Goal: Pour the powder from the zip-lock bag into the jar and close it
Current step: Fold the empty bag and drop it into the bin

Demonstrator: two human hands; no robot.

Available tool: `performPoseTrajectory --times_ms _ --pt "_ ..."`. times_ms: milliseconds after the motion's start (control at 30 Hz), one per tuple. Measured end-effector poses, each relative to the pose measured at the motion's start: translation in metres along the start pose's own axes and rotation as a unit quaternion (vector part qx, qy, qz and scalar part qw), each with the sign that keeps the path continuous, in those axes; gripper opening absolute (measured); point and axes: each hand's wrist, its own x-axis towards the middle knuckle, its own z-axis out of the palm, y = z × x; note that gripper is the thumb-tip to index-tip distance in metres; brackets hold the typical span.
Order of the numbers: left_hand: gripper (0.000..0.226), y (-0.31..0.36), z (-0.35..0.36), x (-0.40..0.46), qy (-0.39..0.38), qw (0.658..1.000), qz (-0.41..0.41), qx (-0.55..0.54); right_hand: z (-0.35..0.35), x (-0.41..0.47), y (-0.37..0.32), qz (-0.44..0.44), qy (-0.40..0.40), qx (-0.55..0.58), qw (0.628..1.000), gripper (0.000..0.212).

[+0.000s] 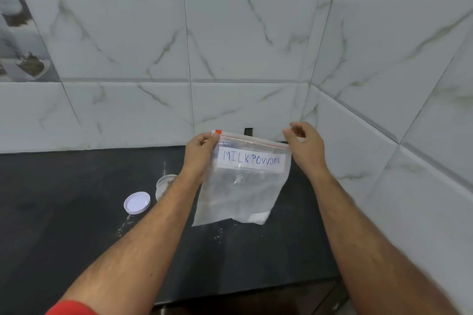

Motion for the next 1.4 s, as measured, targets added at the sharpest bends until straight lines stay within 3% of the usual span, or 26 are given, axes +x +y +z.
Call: performPoseTrajectory --times_ms 133,333,467,633,800,933,1400 --pt "0.015 0.000 0.014 -0.009 -0.043 0.998 0.014 0.036 0.019 0.002 -0.040 -0.086 -0.111 -0.055 0.989 0.004" --pt "0.016 0.000 0.027 -0.014 -0.073 0.995 0.035 0.063 0.046 0.005 -0.055 -0.059 -0.241 -0.036 0.968 0.010" --pt "0.009 -0.002 0.026 -0.012 -0.054 0.996 0.036 0.065 0.047 0.007 -0.052 -0.015 -0.252 -0.013 0.967 0.013" --pt "0.017 0.001 0.026 -0.010 -0.057 0.996 0.017 0.061 0.048 0.007 -0.050 -0.009 -0.262 -0.024 0.965 0.024" --pt "0.024 -0.001 0.033 -0.005 -0.048 0.988 0.056 0.137 0.051 0.006 -0.050 -0.033 -0.270 -0.064 0.960 0.016" --pt "0.027 -0.004 0.040 -0.002 -0.025 0.980 0.075 0.183 0.053 0.008 -0.049 -0.045 -0.271 -0.100 0.956 0.024" --pt "0.031 -0.017 0.024 0.021 0.028 0.976 0.049 0.212 0.043 0.006 -0.027 -0.022 -0.281 -0.166 0.945 0.018"
